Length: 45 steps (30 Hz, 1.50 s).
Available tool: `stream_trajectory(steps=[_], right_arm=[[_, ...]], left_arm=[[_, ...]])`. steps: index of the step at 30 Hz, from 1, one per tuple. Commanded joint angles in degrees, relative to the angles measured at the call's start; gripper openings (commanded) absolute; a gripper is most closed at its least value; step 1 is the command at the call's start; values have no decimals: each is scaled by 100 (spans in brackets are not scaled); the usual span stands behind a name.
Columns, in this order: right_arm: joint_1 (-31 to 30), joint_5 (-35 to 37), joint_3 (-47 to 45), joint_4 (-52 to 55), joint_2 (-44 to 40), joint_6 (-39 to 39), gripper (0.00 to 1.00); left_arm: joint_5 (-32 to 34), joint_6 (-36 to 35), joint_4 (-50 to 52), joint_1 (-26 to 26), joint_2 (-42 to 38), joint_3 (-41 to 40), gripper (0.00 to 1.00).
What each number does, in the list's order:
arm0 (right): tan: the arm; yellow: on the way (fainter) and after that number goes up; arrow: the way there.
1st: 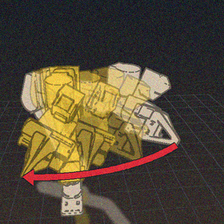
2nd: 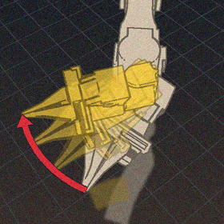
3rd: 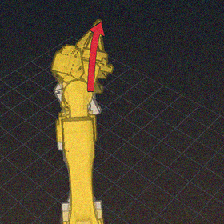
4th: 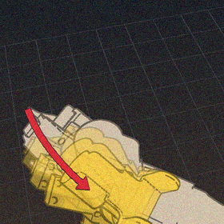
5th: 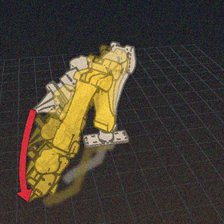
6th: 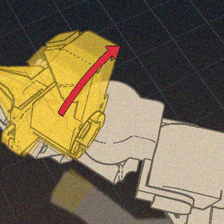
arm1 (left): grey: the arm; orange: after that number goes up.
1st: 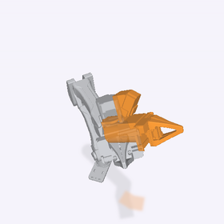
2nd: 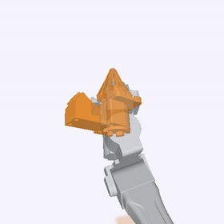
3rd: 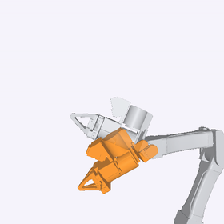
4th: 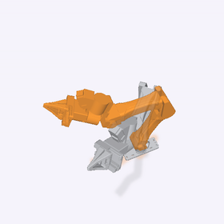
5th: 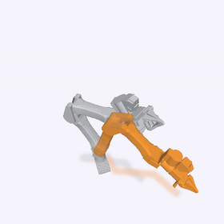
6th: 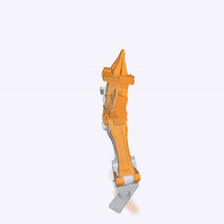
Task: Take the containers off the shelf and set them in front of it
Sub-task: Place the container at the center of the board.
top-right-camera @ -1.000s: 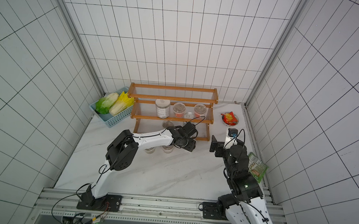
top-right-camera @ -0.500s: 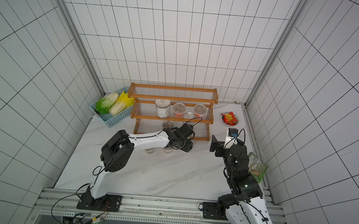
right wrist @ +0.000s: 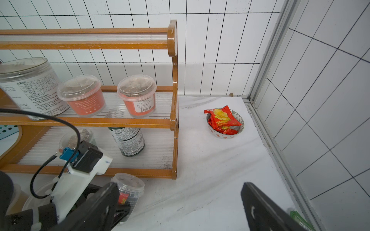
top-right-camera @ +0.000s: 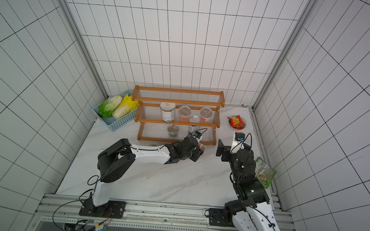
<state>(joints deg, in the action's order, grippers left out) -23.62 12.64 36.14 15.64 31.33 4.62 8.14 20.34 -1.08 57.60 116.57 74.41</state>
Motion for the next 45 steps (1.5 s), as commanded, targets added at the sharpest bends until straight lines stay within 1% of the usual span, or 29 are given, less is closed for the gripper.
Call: stream_trajectory(steps=[1, 8, 12, 15, 19, 29, 36, 45], right_arm=[[41, 35, -120, -177, -65, -74, 99], [41, 19, -151, -237, -83, -135, 99], [46, 12, -173, -267, -120, -154, 99], [42, 10, -209, -320, -136, -172, 99], [53, -29, -248, -397, -137, -189, 99], [99, -76, -292, -480, -132, -199, 99], [125, -112, -309, -510, -119, -189, 99], [156, -122, -301, -511, -145, -181, 99]], left_arm=[[306, -249, -1266, 40, 168, -201, 42], [246, -248, -1823, 32, 613, -263, 45], [276, -317, -1944, 23, 704, -269, 46], [235, -383, -1940, 14, 759, -300, 49], [231, -408, -2124, 23, 818, -467, 50], [215, -410, -2166, 23, 832, -668, 51], [223, -408, -2159, 40, 753, -726, 57], [275, -403, -2128, 119, 630, -830, 59]])
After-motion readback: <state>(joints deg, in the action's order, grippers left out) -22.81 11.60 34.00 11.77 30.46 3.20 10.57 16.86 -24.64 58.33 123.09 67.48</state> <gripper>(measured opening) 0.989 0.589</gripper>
